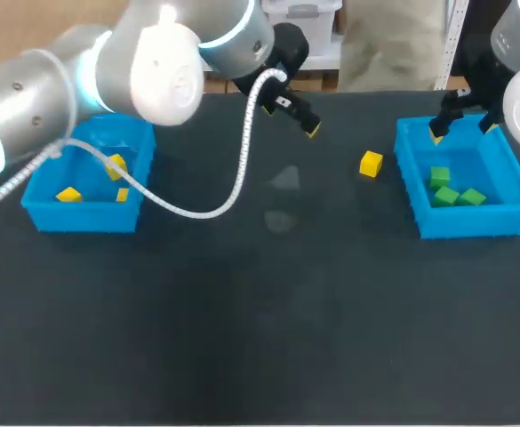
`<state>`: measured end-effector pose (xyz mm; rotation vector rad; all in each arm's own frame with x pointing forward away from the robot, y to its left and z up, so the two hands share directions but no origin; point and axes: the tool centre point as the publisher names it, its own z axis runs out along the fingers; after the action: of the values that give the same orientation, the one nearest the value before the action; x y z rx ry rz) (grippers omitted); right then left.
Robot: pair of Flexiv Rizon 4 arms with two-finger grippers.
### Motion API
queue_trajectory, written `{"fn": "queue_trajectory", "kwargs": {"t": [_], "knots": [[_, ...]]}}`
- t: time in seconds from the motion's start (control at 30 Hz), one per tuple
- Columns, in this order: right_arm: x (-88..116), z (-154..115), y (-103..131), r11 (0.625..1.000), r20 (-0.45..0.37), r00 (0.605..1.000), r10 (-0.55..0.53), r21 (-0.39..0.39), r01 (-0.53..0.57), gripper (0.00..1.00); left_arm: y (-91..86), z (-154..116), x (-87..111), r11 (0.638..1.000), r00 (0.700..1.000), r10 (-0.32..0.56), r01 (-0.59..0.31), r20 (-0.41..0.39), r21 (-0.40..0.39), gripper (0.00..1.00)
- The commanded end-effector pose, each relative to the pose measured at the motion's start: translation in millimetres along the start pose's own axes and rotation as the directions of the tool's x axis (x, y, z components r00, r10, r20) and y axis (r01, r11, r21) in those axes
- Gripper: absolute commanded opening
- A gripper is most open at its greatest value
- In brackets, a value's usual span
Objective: Put the green cubes in the right bin and the yellow cubes in the left bin.
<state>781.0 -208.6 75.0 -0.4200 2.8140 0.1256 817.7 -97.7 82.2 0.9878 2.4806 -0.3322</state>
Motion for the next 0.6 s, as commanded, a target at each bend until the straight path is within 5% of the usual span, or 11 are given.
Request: {"fn": "queue_trajectory", "kwargs": {"t": [0.03, 0.6], "knots": [[3, -1, 1, 1.0, 0.007, 1.0, 0.002, 0.006, -0.002, 1.0, -5.6, 48, -1.1, 0.999, 1.0, 0.0, 0.001, 0.022, -0.032, 1.0], [3, -1, 1, 1.0, 0.007, 1.0, 0.002, 0.006, -0.002, 1.0, -35.6, 83, -24.8, 0.998, 0.997, -0.045, 0.048, 0.064, -0.032, 1.0]]}}
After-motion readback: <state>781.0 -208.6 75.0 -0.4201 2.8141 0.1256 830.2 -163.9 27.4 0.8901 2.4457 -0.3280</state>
